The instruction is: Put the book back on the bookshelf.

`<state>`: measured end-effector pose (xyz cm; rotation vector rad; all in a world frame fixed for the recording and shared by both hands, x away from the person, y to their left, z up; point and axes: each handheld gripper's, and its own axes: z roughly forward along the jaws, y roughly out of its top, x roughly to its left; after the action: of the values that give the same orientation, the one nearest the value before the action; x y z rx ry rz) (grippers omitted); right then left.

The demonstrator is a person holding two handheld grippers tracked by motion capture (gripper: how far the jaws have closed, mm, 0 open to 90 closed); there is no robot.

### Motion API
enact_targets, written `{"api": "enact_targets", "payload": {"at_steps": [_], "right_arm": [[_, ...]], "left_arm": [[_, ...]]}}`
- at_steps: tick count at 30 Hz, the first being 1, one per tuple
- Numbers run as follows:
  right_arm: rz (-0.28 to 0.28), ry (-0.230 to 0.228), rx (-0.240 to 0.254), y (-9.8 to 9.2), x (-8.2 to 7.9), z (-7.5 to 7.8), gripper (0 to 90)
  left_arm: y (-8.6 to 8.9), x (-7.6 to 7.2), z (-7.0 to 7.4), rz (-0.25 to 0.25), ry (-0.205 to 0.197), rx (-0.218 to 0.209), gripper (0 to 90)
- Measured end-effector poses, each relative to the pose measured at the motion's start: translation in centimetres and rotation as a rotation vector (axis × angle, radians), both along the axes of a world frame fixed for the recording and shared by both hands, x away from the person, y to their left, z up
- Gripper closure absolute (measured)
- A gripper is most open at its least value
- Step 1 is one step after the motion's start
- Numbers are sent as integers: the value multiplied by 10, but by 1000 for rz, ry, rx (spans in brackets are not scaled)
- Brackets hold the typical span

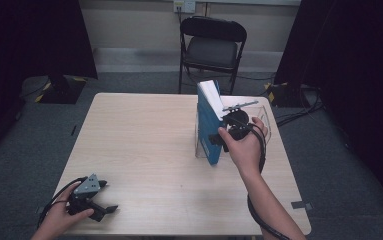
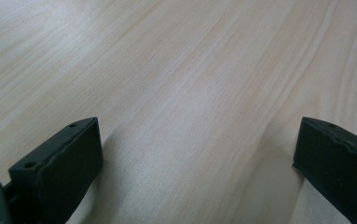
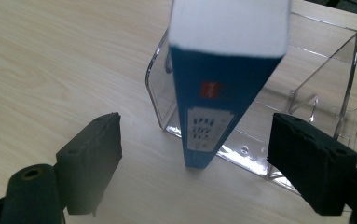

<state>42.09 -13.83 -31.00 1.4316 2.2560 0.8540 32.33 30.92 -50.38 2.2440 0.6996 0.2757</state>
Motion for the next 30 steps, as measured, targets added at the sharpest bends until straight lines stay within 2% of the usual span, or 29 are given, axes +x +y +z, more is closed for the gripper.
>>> {"api": "enact_targets", "payload": {"at_steps": [8, 11, 17, 30], "right_arm": [[65, -27, -17, 1, -13, -8, 162], [82, -19, -4, 1, -16, -14, 162], [115, -14, -16, 0, -24, -27, 164], [158, -7, 23, -6, -35, -51, 168]], "left_arm": [[0, 0, 0, 0, 1, 0, 8], [0, 0, 0, 0, 1, 1, 8], [0, 0, 0, 0, 2, 2, 8], [0, 0, 0, 0, 1, 0, 8]]}}
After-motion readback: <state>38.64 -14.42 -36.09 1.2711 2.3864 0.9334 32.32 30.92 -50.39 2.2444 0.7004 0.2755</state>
